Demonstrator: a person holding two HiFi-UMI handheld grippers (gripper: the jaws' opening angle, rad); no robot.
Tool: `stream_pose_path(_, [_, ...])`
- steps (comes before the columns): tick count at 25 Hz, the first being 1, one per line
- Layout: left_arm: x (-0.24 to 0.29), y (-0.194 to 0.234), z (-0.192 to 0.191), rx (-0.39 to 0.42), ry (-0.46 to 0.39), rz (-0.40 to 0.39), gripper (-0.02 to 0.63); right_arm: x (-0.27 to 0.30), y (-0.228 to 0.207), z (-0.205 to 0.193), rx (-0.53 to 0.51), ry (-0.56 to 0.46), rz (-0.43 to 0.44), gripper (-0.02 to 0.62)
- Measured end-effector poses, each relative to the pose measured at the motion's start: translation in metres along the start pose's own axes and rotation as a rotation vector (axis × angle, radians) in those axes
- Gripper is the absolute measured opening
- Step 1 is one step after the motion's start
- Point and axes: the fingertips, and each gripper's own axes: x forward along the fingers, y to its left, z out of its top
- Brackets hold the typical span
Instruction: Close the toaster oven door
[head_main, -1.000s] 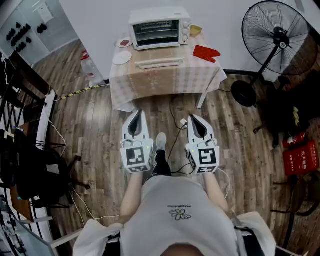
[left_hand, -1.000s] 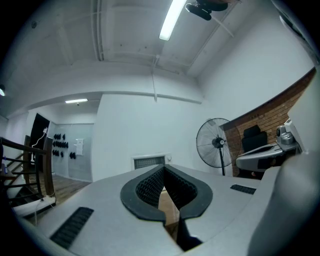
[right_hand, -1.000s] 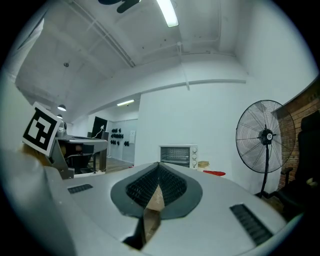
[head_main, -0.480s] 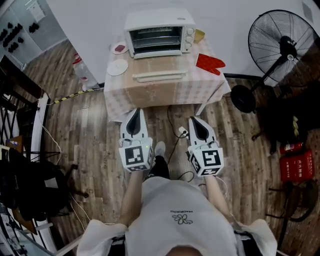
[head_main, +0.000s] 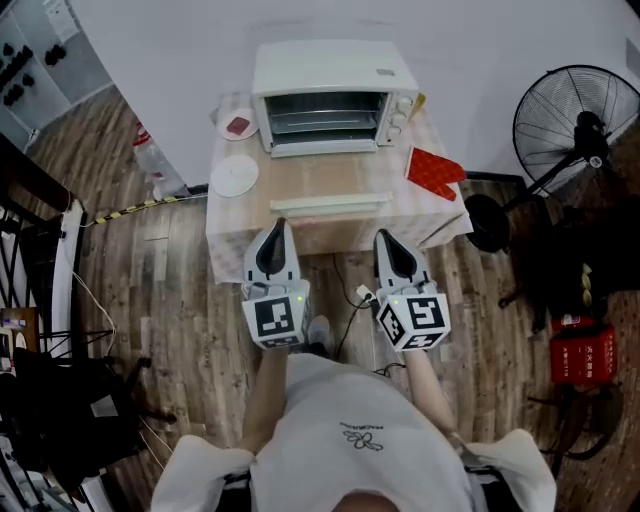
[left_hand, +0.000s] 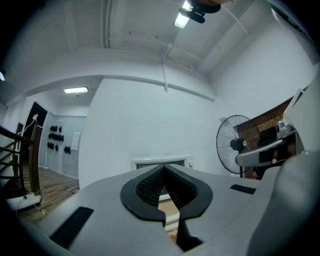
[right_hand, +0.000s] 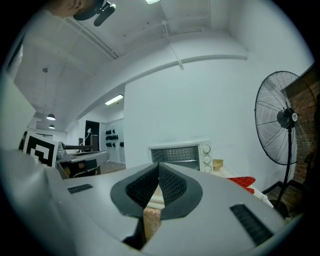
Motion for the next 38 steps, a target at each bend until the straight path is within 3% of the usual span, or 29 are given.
stream_pose_path(6, [0.062, 0.03, 0.007, -0.011, -0.024, 0.002, 0.015, 0.068, -0.022, 0.011, 0.024, -0.014, -0.046, 0.009])
stream_pose_path(10, [0.079, 0.031, -0.009, 0.018, 0.034, -0.012, 0.014, 0.087, -0.044, 0.004, 0.047, 0.001, -0.073, 0.009])
stream_pose_path(13, [0.09, 0.035, -0.009, 0.016, 0.033, 0.021, 0.014, 0.1, -0.059, -0.001, 0.103, 0.004, -0.084, 0.009])
stream_pose_path(19, [0.104, 0.028, 0.0, 0.051, -0.015, 0.054, 0.015, 0.104, -0.064, -0.01, 0.175, 0.001, -0.012, 0.009])
stream_pose_path(23, [0.109, 0.028, 0.004, 0.016, -0.034, 0.097, 0.015, 0.104, -0.059, -0.016, 0.184, 0.001, 0.057, 0.009])
stream_pose_path(31, [0.118, 0.018, 0.003, 0.025, -0.03, 0.094, 0.015, 0.104, -0.079, -0.024, 0.222, 0.013, 0.023, 0.009])
stream_pose_path(34, [0.124, 0.01, 0.0, 0.029, -0.024, 0.072, 0.015, 0.106, -0.084, -0.033, 0.305, 0.033, 0.055, 0.011])
stream_pose_path(36, [0.127, 0.003, 0.0, 0.024, -0.022, 0.058, 0.015, 0.106, -0.089, -0.037, 0.384, 0.025, 0.071, 0.074])
stream_pose_path(38, [0.131, -0.004, -0.001, 0.022, -0.019, 0.039, 0.015, 0.105, -0.097, -0.041, 0.468, 0.005, 0.066, 0.093])
